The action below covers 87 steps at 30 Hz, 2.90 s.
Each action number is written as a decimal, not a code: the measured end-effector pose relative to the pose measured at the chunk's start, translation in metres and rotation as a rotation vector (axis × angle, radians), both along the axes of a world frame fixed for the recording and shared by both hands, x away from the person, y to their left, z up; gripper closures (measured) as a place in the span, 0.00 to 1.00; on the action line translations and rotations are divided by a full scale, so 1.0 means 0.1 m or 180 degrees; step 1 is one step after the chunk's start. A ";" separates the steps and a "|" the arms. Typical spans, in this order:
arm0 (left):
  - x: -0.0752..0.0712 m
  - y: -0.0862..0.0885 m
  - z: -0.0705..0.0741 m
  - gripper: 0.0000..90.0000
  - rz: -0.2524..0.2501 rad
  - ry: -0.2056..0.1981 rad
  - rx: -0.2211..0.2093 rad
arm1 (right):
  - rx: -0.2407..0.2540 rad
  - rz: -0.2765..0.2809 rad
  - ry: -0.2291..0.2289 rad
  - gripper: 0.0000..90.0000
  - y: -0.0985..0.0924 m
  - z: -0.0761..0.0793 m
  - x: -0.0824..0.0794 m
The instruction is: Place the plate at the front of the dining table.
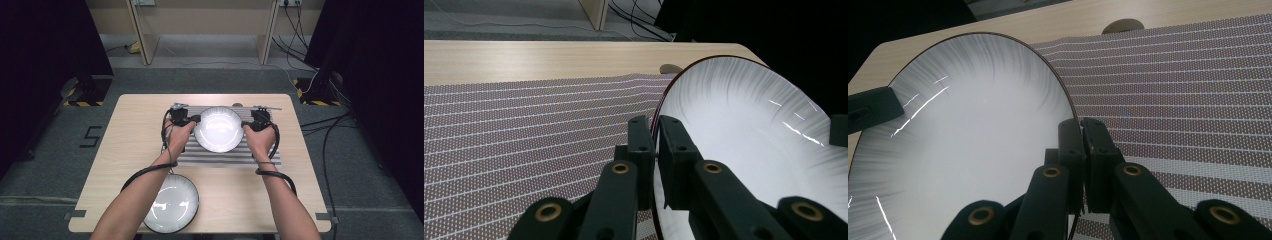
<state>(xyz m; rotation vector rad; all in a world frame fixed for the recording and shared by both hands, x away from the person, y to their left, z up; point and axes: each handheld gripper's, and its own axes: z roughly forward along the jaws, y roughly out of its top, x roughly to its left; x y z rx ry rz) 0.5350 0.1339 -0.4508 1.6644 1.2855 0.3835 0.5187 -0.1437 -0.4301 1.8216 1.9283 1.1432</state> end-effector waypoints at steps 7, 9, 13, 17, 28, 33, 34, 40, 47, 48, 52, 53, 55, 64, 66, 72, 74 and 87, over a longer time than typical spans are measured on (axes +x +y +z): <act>0.01 -0.01 -0.02 0.94 -0.0002 0.0004 0.0012 | -0.0009 -0.0010 0.0014 0.98 0.00 -0.02 0.00; 0.01 -0.01 -0.03 0.94 0.0000 0.0011 0.0018 | -0.0004 -0.0012 0.0020 0.98 0.00 -0.03 0.01; 0.02 -0.01 -0.06 0.94 0.0003 0.0030 0.0029 | -0.0016 -0.0010 0.0023 0.98 0.00 -0.06 0.01; 0.02 -0.01 -0.09 0.93 0.0007 0.0047 0.0052 | -0.0023 -0.0009 0.0055 0.98 0.01 -0.08 0.01; 0.03 -0.04 -0.25 0.93 0.0014 0.0193 0.0112 | -0.0040 -0.0020 0.0176 0.98 0.01 -0.23 0.02; 0.03 -0.05 -0.33 0.93 0.0012 0.0272 0.0121 | -0.0050 -0.0026 0.0249 0.98 0.01 -0.31 0.02; 0.03 -0.05 -0.34 0.93 0.0018 0.0277 0.0125 | -0.0055 -0.0022 0.0254 0.98 0.01 -0.33 0.02; 0.04 -0.05 -0.40 0.92 0.0029 0.0329 0.0149 | -0.0057 -0.0017 0.0296 0.98 0.02 -0.38 0.03; 0.06 -0.06 -0.43 0.92 0.0036 0.0363 0.0143 | -0.0043 -0.0025 0.0310 0.97 0.01 -0.42 0.04; 0.06 -0.06 -0.43 0.92 0.0044 0.0370 0.0144 | -0.0043 -0.0027 0.0320 0.97 0.01 -0.42 0.04; 0.06 -0.06 -0.46 0.90 0.0052 0.0377 0.0232 | -0.0087 0.0005 0.0359 0.92 0.02 -0.46 0.04; 0.06 -0.04 -0.46 0.88 0.0078 0.0332 0.0243 | -0.0119 0.0002 0.0346 0.90 0.02 -0.47 0.04; 0.06 0.02 -0.42 0.80 0.0128 0.0280 0.0262 | -0.0162 0.0000 0.0296 0.86 0.02 -0.46 0.02; -0.13 0.45 -0.19 0.51 0.0007 0.0065 0.0316 | -0.0134 0.0012 0.0146 0.67 -0.15 -0.37 -0.15; -0.23 0.57 -0.18 0.48 -0.0116 0.0125 0.0253 | -0.0105 0.0045 0.0115 0.65 -0.21 -0.37 -0.23; -0.55 0.97 -0.15 0.46 -0.0126 0.0139 0.0156 | -0.0070 0.0060 0.0084 0.62 -0.35 -0.39 -0.48; -0.62 1.05 -0.14 0.46 -0.0093 0.0136 0.0142 | -0.0073 0.0073 0.0092 0.61 -0.39 -0.40 -0.54; -1.15 1.56 -0.10 0.45 -0.0069 -0.0045 0.0059 | -0.0041 0.0070 0.0034 0.57 -0.69 -0.37 -0.99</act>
